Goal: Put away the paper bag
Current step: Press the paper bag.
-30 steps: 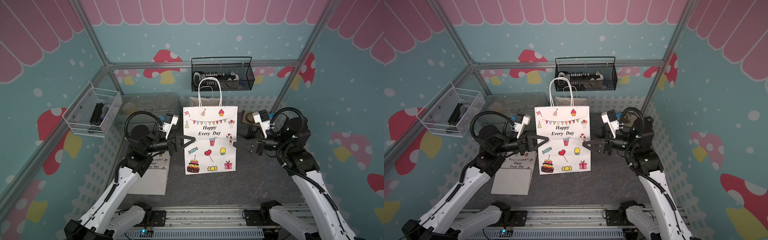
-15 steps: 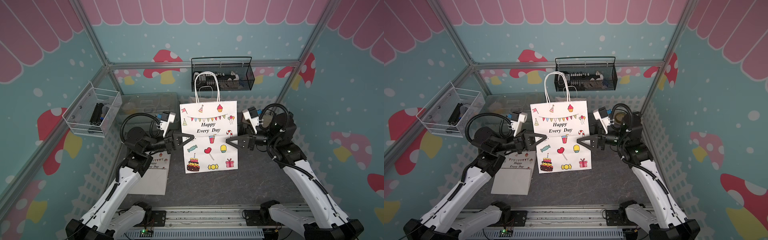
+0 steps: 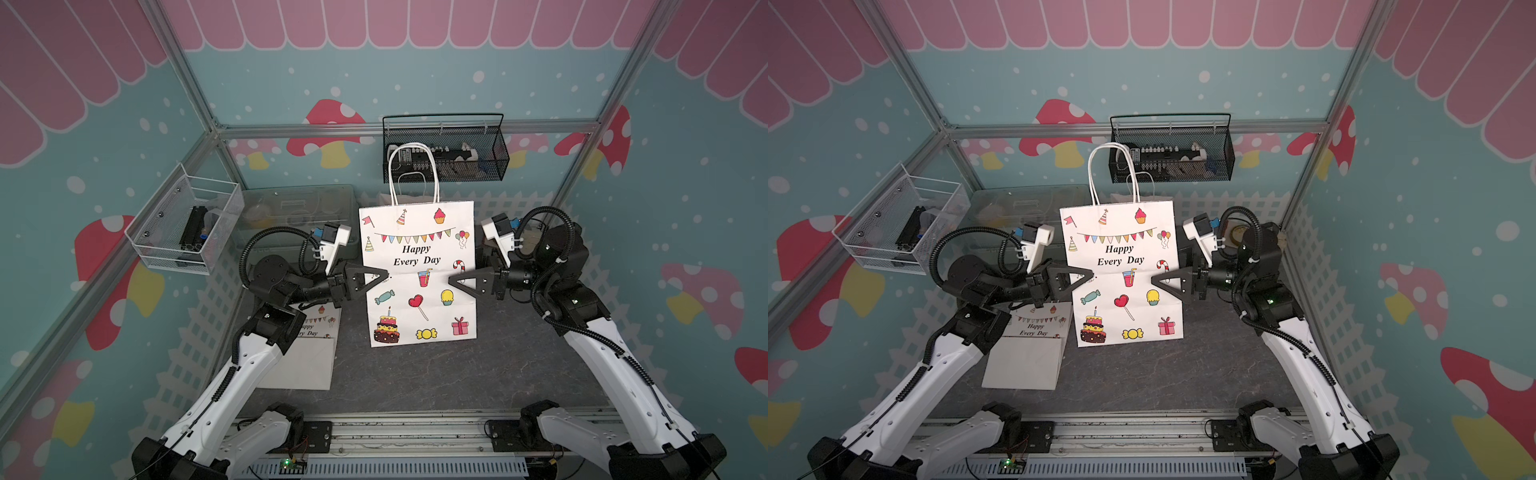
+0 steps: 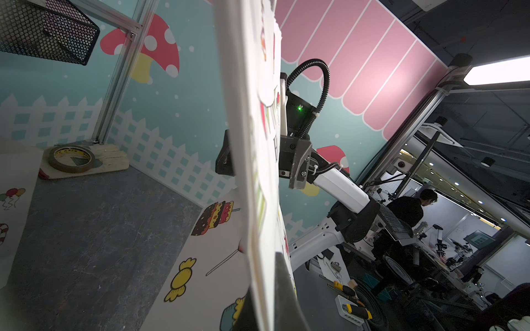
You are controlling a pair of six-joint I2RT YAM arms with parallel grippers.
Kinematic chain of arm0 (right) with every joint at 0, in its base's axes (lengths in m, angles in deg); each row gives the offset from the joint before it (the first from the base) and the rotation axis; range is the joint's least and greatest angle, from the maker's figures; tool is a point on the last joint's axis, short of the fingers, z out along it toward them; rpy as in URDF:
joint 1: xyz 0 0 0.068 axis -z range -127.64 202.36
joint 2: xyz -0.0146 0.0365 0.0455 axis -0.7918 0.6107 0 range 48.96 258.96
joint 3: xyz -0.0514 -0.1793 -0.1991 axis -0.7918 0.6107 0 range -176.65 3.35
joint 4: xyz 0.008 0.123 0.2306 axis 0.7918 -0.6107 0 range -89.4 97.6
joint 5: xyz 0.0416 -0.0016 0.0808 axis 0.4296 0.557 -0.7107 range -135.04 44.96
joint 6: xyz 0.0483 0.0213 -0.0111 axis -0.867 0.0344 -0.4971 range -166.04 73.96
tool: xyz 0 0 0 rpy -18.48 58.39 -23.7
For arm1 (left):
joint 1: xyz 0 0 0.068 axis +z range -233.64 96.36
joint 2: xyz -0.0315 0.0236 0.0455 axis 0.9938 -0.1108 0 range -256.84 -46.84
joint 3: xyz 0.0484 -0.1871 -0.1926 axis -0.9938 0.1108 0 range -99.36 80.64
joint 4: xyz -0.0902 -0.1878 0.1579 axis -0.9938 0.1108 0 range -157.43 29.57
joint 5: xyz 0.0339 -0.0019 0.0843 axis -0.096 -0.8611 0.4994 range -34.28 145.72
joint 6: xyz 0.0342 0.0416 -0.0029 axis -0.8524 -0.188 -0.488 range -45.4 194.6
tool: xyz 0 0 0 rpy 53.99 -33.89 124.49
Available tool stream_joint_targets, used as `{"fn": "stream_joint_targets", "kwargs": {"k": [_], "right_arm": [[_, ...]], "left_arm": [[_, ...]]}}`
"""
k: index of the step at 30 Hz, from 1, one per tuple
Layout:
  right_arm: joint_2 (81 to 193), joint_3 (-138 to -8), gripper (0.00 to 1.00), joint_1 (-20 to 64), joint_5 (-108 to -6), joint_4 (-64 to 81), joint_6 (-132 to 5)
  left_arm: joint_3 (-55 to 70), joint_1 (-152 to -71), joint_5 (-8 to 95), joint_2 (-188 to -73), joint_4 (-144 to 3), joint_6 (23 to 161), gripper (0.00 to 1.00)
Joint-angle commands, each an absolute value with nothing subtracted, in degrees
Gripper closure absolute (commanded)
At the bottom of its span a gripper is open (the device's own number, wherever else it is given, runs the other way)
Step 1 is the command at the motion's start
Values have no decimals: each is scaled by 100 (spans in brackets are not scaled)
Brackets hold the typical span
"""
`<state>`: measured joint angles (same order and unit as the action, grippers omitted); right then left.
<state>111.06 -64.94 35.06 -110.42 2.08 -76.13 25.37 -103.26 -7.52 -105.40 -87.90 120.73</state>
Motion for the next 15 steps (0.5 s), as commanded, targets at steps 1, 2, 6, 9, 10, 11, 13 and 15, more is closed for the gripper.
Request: {"fn": "stream_joint_targets", "kwargs": {"k": [1, 2, 6, 9, 10, 11, 13, 15], "right_arm": [[11021, -6647, 14, 3478, -11065, 415, -7610], [11022, -6644, 15, 3476, -11075, 422, -7619], [11031, -6652, 16, 3478, -11087, 461, -7645], [11030, -6661, 17, 3477, -11089, 473, -7662], [11030, -6670, 18, 3477, -11104, 491, -7687], [11018, -6670, 19, 3477, -11119, 529, -7726], [11013, -6661, 20, 3478, -11135, 622, -7800], [11006, -6679, 21, 3478, -11159, 679, -7847]], "left_arm": [[2575, -10306, -879, -10502, -8991, 12158, 100], [2569, -10307, -879, -10511, -8992, 12154, 100], [2569, -10308, -874, -10512, -8993, 12160, 100], [2571, -10306, -878, -10519, -8993, 12155, 100], [2571, -10307, -878, -10521, -8989, 12155, 100], [2571, -10306, -872, -10522, -8992, 12156, 100], [2563, -10306, -873, -10512, -8993, 12164, 100], [2562, -10306, -880, -10506, -8991, 12166, 100]]}}
